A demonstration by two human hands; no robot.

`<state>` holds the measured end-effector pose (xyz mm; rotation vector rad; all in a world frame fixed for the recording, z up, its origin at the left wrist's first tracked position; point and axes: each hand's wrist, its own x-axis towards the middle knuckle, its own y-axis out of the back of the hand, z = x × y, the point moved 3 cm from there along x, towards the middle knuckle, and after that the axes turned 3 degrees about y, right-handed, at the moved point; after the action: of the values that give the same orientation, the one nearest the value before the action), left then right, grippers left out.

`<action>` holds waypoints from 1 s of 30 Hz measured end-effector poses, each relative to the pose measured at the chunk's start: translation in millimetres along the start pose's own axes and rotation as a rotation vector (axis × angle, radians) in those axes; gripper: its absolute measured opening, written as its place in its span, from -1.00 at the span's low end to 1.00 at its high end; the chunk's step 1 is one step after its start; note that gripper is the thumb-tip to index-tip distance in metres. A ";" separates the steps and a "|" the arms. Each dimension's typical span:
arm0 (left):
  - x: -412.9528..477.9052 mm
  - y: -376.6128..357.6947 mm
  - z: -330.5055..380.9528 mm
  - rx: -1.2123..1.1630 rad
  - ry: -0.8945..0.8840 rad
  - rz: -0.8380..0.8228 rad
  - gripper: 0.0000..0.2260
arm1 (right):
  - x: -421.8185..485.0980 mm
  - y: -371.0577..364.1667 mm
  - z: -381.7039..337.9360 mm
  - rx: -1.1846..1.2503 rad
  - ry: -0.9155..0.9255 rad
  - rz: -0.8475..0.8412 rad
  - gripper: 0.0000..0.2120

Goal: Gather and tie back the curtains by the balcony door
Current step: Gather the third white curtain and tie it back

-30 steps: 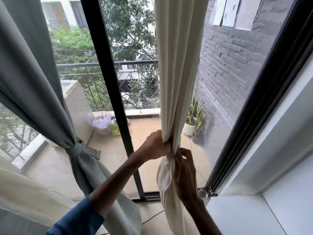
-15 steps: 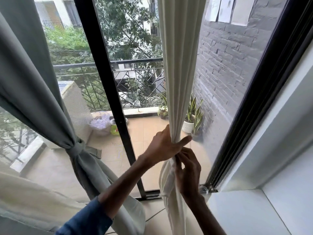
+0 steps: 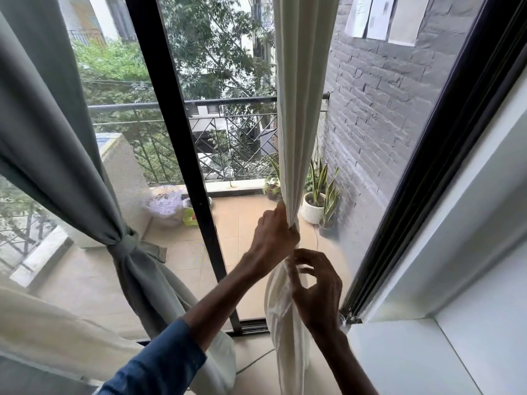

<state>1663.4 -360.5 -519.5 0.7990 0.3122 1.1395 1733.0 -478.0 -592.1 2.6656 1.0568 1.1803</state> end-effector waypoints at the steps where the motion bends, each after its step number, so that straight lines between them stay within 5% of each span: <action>1: 1.0 -1.7 0.0 0.019 0.004 0.003 -0.73 | -0.4 -1.4 2.8 -0.012 -0.015 -0.014 -0.82; 10: 6.2 -3.4 -2.7 0.008 0.000 0.011 -0.72 | 4.7 -7.7 9.8 0.062 -0.328 -0.107 -0.73; 22: 8.9 -5.0 -6.4 0.003 -0.019 0.009 -0.66 | 14.9 -6.2 19.8 0.118 -0.341 -0.244 -0.91; 30: 22.3 5.8 -11.7 0.141 -0.049 0.020 -0.85 | 39.5 -2.3 33.1 0.211 -0.408 -0.600 -0.90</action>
<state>1661.6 -334.7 -519.8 0.9547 0.3471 1.1241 1772.7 -445.1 -591.0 2.2837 1.7736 0.4154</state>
